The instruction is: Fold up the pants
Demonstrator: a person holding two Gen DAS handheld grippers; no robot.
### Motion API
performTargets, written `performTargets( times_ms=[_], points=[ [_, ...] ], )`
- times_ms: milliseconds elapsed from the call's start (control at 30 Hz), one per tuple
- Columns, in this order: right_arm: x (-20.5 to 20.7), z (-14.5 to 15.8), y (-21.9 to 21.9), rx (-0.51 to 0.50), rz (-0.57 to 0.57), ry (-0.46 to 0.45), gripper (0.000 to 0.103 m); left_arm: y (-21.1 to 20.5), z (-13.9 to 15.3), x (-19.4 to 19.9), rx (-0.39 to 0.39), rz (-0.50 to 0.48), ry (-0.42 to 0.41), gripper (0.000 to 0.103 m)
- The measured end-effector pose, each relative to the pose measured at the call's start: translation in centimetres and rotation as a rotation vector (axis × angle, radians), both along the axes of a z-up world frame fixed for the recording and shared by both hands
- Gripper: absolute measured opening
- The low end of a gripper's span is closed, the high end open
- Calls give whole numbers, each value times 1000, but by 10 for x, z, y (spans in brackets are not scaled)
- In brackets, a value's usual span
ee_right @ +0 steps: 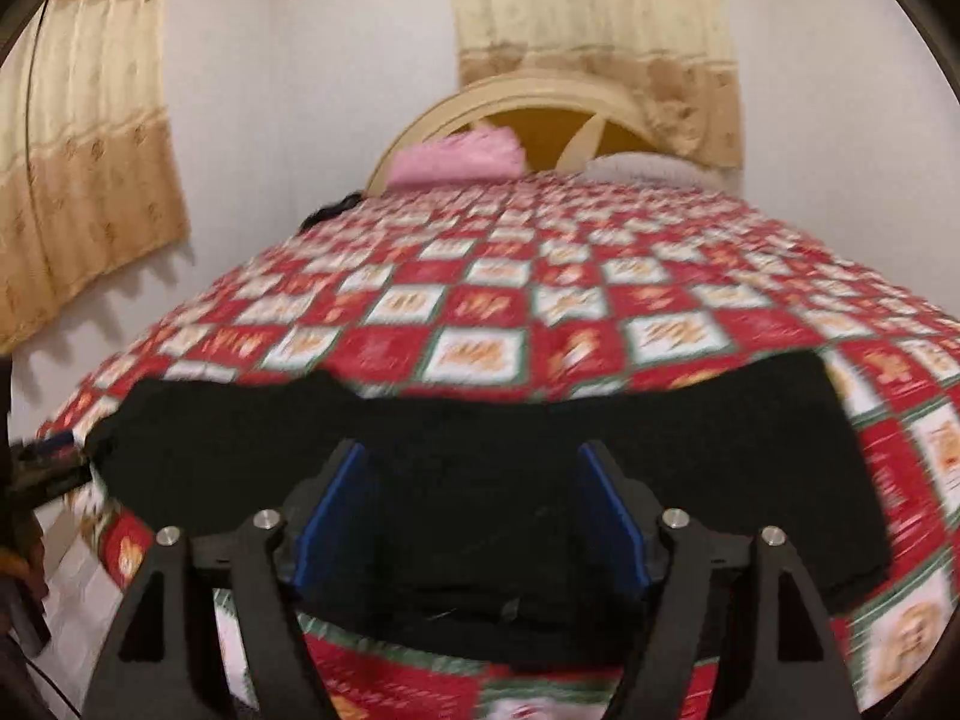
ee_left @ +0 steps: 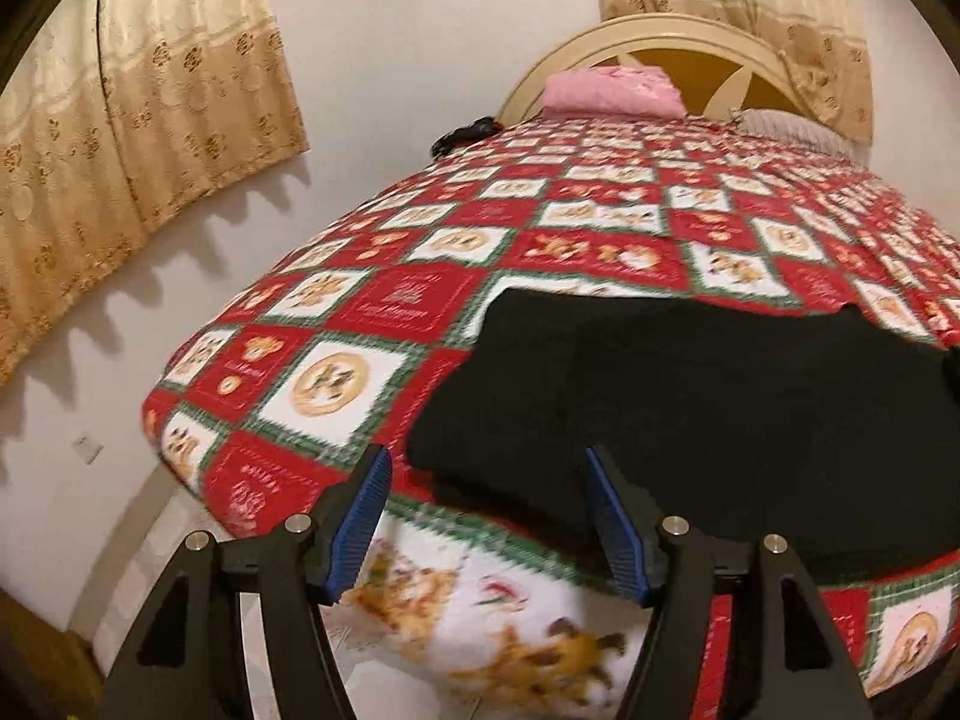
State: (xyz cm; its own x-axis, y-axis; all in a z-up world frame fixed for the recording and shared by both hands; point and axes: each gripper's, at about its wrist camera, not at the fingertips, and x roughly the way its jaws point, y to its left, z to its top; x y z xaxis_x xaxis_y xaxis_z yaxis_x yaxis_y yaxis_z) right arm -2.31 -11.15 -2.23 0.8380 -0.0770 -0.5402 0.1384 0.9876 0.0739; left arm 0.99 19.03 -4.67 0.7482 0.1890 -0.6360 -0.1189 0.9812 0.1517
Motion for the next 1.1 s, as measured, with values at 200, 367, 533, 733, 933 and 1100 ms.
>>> performTargets(
  times_ms=[200,367,533,733,933,1100],
  points=[
    [-2,-8,14,40,15,27,75,9,-8,1,-89,13,27,67],
    [-8,-8,17,34,7,19,76,2,-9,5,-107,-5,32,67],
    [-10,-8,23,33,19,16,76,3,-5,5,-244,-43,29,67],
    [-14,-9,32,20,51,3,76,28,-10,-3,-375,5,13,67],
    [-11,-18,36,39,70,29,76,42,-11,-3,-581,-37,-25,67],
    [-12,-19,36,43,69,29,76,39,-10,11,-653,68,20,67]
  ],
)
